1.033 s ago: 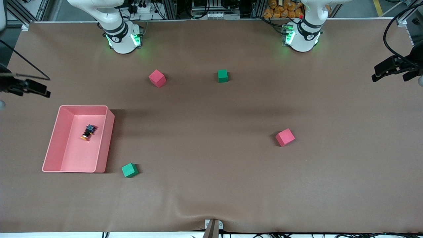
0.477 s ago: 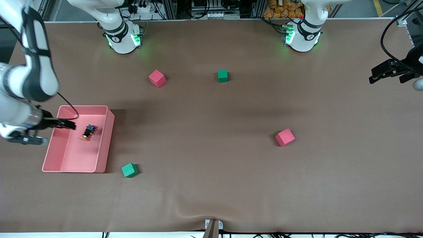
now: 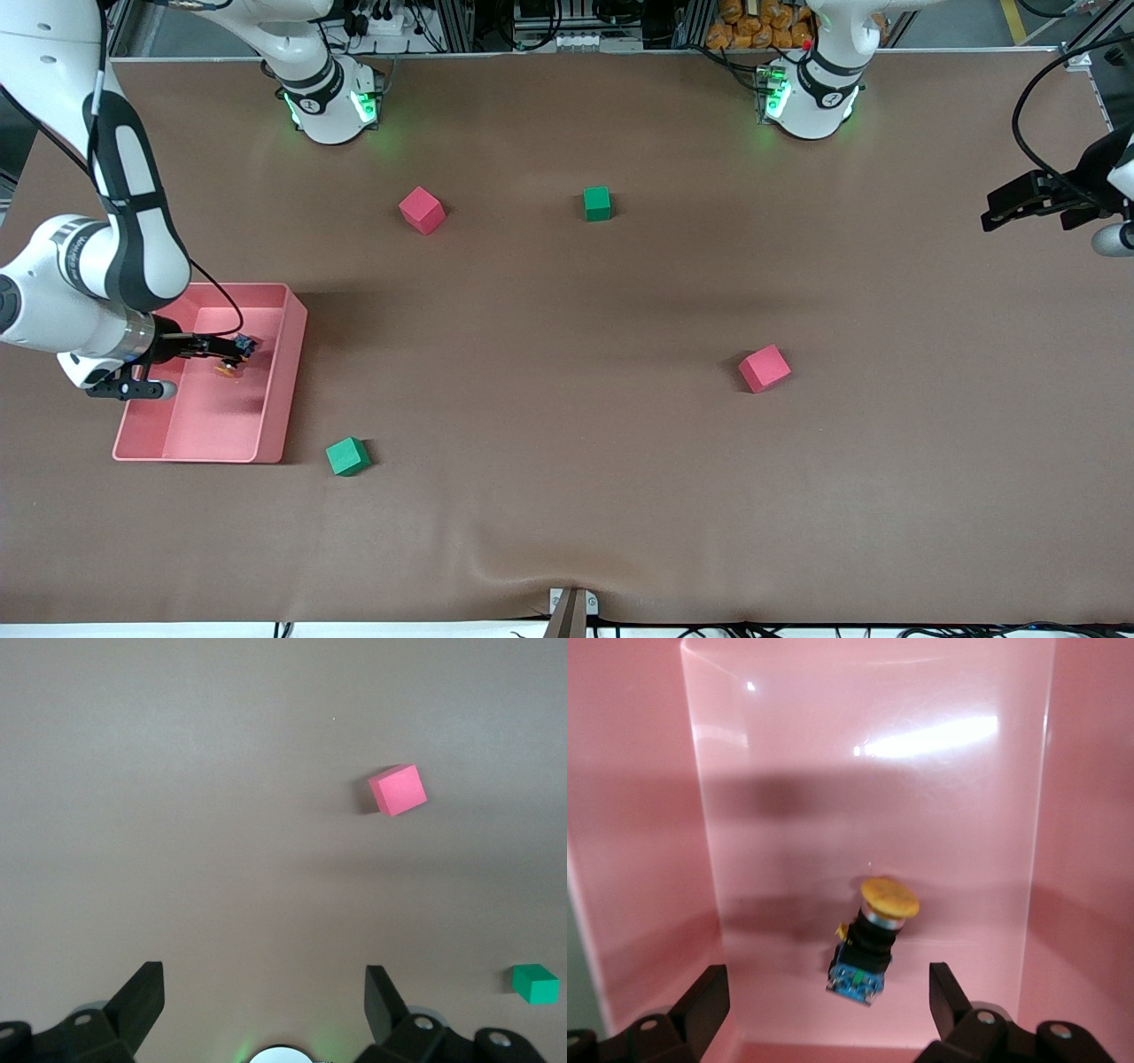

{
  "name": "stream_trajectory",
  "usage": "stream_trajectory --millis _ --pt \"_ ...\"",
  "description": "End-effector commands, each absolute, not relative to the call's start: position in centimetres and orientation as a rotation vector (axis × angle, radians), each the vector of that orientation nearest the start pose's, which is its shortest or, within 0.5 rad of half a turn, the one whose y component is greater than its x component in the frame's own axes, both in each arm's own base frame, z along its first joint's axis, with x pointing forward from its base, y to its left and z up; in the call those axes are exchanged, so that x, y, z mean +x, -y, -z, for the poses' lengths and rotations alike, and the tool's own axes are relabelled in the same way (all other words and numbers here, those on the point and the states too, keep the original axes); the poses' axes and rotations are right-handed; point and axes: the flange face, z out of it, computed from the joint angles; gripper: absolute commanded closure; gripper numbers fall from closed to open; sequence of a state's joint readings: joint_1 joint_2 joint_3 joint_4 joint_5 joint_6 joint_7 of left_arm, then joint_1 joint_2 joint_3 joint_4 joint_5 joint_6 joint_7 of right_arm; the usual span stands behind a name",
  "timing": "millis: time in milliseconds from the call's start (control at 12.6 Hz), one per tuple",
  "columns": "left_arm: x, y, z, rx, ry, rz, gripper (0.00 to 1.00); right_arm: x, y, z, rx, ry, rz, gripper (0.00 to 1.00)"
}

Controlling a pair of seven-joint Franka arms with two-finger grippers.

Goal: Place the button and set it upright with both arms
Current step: 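Grasp the yellow-capped button with the right gripper and lift it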

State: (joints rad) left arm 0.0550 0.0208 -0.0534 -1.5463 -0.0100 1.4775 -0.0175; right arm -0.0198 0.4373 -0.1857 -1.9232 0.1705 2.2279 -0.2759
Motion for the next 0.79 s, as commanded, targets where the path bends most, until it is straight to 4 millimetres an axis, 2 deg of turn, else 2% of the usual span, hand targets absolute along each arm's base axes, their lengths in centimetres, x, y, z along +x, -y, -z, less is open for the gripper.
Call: stream_trajectory --millis 0,238,397,477,556,636,715 --pt "55.6 -0.2 -61.5 -3.143 -0.005 -0.118 0.00 60.2 12.2 -23.2 -3.059 0.017 -0.130 0.00" --pt "56.0 -0.2 -60.3 -3.143 -0.005 -0.135 0.00 60.0 12.3 -20.3 -3.071 0.011 -0.144 0.00" --pt "56.0 -0.1 -60.0 -3.143 -0.007 -0.142 0.00 60.0 12.2 -19.3 -3.065 -0.003 -0.145 0.00" --pt "56.0 -0.2 -60.0 -3.143 -0.005 -0.142 0.00 59.9 12.4 -19.1 -3.065 -0.010 -0.147 0.06" --pt "55.9 -0.2 -60.0 -3.143 -0.005 -0.145 0.00 59.8 12.4 -17.9 -3.068 -0.011 -0.157 0.18" --pt "55.8 -0.3 -59.9 -3.142 -0.003 -0.149 0.00 59.8 12.5 -17.8 -3.070 -0.013 -0.150 0.36" --pt "55.8 -0.3 -59.9 -3.142 -0.003 -0.149 0.00 59.8 12.5 -17.8 -3.069 -0.004 -0.150 0.60"
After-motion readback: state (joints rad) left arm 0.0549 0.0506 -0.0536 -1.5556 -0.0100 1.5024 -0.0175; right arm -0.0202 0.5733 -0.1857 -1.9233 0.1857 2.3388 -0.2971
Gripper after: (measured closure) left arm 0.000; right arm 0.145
